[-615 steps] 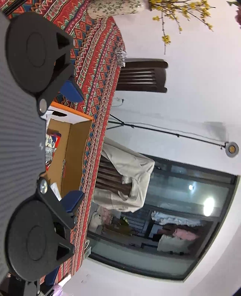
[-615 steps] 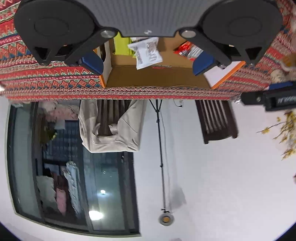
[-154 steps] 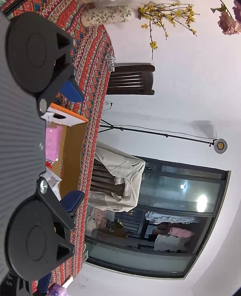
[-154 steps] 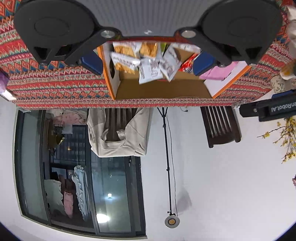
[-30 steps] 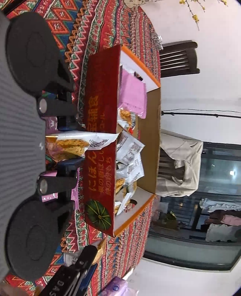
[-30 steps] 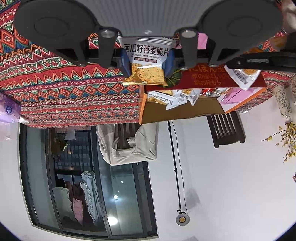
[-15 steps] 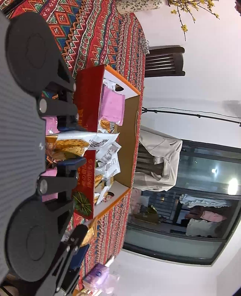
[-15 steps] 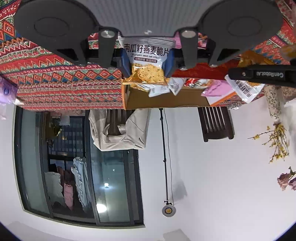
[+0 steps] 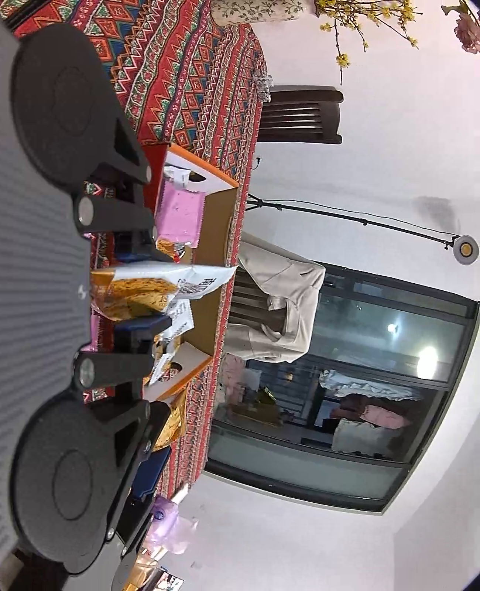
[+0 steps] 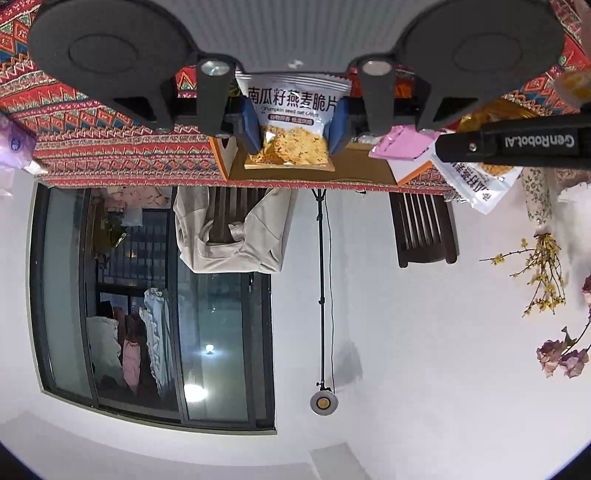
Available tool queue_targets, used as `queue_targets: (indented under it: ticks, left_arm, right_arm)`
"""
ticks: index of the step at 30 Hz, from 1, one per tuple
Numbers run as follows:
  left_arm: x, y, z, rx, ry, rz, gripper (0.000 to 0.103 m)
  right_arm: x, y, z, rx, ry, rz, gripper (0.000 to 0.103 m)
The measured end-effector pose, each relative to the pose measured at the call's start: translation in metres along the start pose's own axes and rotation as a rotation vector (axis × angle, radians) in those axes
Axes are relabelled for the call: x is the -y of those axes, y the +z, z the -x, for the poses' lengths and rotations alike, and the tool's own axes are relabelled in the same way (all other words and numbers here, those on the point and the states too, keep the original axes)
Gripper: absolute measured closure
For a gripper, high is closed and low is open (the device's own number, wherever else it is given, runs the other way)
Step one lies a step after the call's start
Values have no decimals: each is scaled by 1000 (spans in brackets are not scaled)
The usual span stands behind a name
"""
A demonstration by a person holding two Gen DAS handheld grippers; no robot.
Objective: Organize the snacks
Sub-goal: 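Carry both cracker packets into the box and open both grippers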
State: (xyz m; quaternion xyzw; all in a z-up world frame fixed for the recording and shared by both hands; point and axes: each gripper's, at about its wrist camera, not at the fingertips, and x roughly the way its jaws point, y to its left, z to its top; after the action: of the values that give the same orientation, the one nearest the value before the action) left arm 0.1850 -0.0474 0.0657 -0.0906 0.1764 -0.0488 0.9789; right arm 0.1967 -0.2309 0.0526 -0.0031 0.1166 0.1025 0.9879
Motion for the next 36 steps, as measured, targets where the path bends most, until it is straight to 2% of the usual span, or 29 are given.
queue_targets:
  ticks: [16, 29, 36]
  left_arm:
    - [-11, 19, -31, 9, -36, 0, 75]
    - [-12, 40, -87, -30, -6, -9, 75]
    - [-12, 55, -111, -28, 15, -14, 75]
  right_arm:
    - [3, 13, -29, -2, -51, 1, 64]
    - [22, 31, -76, 10, -49, -35, 64]
    - [23, 42, -104, 9, -36, -10, 64]
